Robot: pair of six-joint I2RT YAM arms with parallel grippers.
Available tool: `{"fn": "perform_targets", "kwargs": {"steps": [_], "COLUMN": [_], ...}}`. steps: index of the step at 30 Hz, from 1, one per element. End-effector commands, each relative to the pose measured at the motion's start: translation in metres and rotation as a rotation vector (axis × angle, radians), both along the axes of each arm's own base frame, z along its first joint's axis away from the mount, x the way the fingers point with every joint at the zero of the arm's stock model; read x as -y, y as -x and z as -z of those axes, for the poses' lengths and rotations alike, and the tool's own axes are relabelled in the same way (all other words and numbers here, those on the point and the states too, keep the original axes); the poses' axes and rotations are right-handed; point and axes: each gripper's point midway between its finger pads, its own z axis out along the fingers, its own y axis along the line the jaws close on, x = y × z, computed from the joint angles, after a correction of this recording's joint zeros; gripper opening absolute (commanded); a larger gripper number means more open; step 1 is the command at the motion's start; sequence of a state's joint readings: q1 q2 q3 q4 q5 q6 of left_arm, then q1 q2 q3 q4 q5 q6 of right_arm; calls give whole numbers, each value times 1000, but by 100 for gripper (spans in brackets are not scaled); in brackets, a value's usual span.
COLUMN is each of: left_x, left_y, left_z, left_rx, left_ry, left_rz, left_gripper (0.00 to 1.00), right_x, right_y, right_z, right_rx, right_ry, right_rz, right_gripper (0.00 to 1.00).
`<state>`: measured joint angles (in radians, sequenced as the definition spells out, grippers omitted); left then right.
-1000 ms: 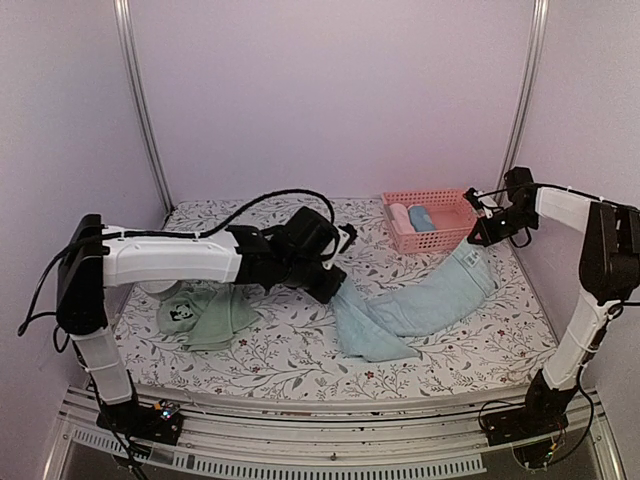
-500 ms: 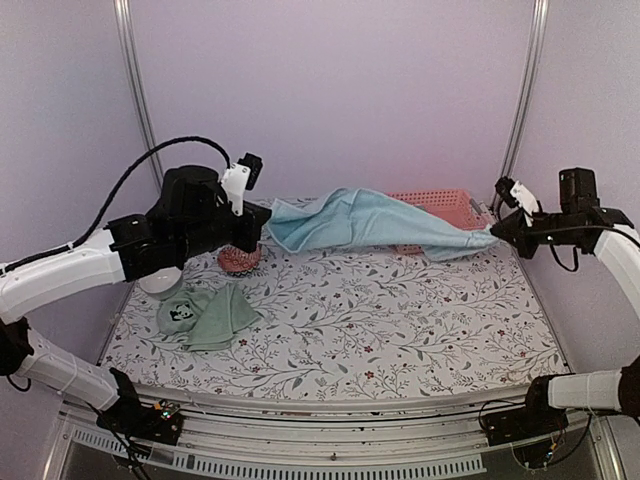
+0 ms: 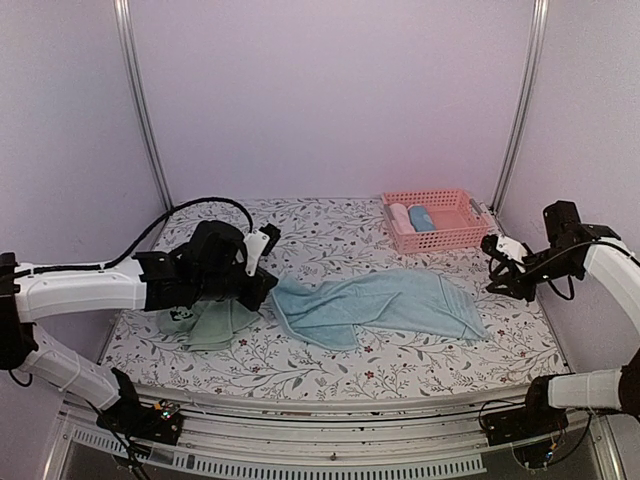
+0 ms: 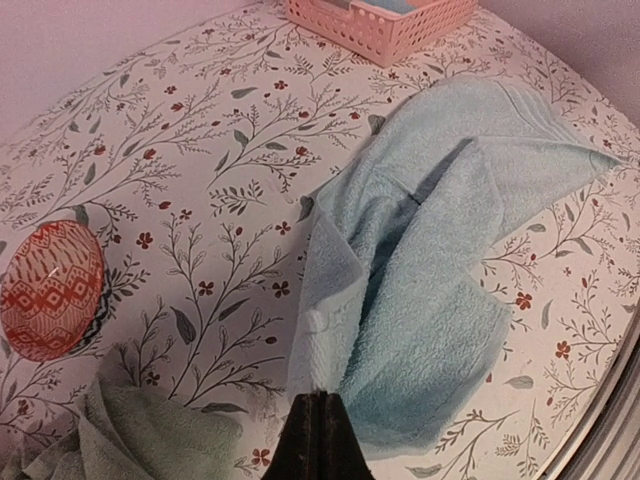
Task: Roll the towels
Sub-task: Flatten out the towel at the center of the board.
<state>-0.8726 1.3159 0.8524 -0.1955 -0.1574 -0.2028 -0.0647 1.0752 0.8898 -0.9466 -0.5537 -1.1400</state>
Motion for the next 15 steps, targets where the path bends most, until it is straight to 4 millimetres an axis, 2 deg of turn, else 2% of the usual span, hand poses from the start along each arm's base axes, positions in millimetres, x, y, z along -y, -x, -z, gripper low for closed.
{"fn": "perform_targets", "kwargs": {"steps": [1, 4, 7, 10, 11, 15], "left_x": [16, 15, 13, 14, 16, 19], "left_y": [-4, -6, -9, -10, -10, -9], "left_z": [-14, -14, -16, -16, -15, -10], "left_rx": [24, 29, 39, 37, 31, 19], "left_ry": [64, 81, 98, 116, 126, 130], "left_rz": [22, 1, -30, -34, -33, -27], "left_gripper": [0, 0, 0, 0, 0, 0], "right_x": [9, 23, 31, 26, 16, -7], "right_y": [-71, -111, -135, -147, -151, -146], "right_z": [-9, 13, 36, 57, 72, 103], "right_rx": [20, -106, -213, -319, -406, -493], "right_ry": [-75, -97, -121, -157, -183, -158], "right_rz": [200, 390, 526, 560, 543, 466], "right_gripper": [29, 25, 24, 28, 36, 39]}}
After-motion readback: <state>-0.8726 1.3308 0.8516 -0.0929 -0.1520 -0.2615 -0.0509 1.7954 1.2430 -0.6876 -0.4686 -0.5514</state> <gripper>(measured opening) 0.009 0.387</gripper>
